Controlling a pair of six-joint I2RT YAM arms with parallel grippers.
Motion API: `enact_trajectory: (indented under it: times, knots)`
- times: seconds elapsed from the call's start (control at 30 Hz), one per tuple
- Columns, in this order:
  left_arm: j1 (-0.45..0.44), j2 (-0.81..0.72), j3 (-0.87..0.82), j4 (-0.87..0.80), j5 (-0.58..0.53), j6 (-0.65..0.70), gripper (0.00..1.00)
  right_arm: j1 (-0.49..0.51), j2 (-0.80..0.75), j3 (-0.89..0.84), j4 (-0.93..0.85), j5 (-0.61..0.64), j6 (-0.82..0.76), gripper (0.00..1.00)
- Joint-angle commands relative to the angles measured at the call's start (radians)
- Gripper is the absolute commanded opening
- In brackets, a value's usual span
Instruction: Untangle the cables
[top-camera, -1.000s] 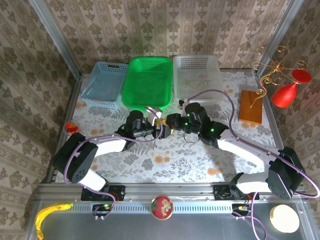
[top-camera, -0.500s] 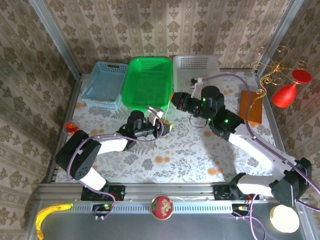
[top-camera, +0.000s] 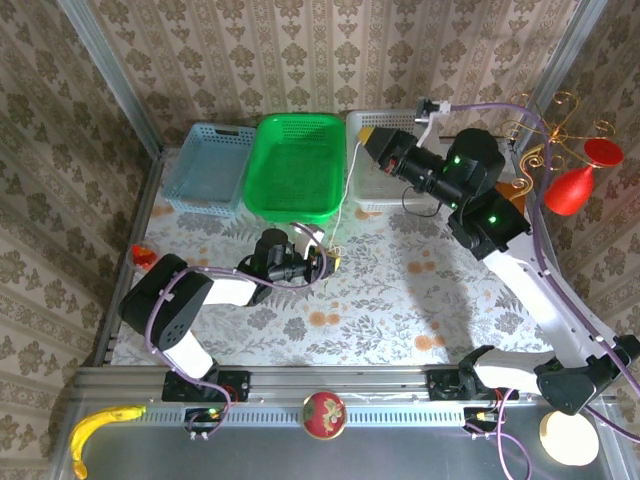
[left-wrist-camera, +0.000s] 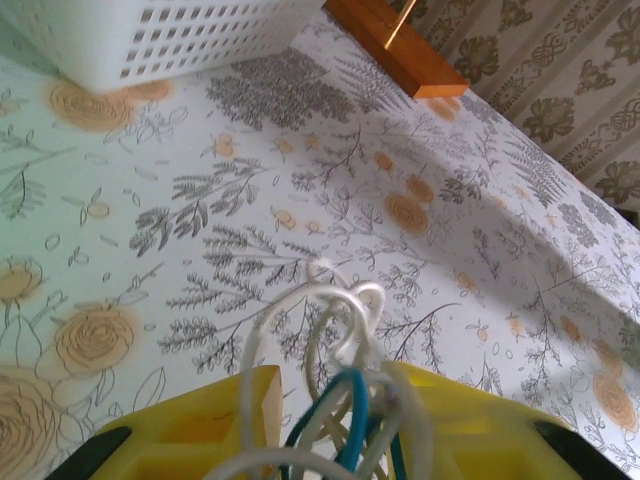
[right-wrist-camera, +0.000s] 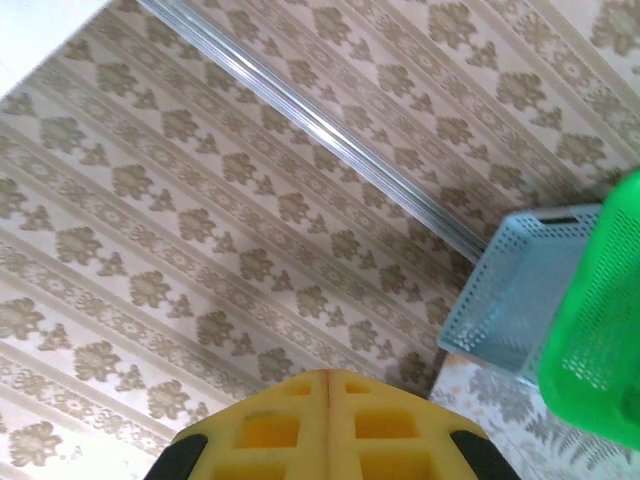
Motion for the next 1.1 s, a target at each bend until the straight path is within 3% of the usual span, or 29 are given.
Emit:
enact_trajectory:
  times: [0.0,0.8,0.93,1.07]
  knots:
    - [0.012,0.024,-0.024,0.027,0.020,-0.026,0.34,-0.018,0.011,0.110,0.008,-0.031,-0.010,0.00]
    - [0.027,0.074,-0.071,0.089,0.025,-0.062,0.35,-0.108,0.207,0.738,-0.265,-0.066,-0.130,0.00]
    - [0.028,0.074,-0.068,0.089,0.024,-0.065,0.32,-0.131,0.201,0.747,-0.268,-0.072,-0.124,0.00]
    - [0.030,0.073,-0.065,0.095,0.028,-0.072,0.27,-0.130,0.171,0.637,-0.222,-0.094,-0.098,0.00]
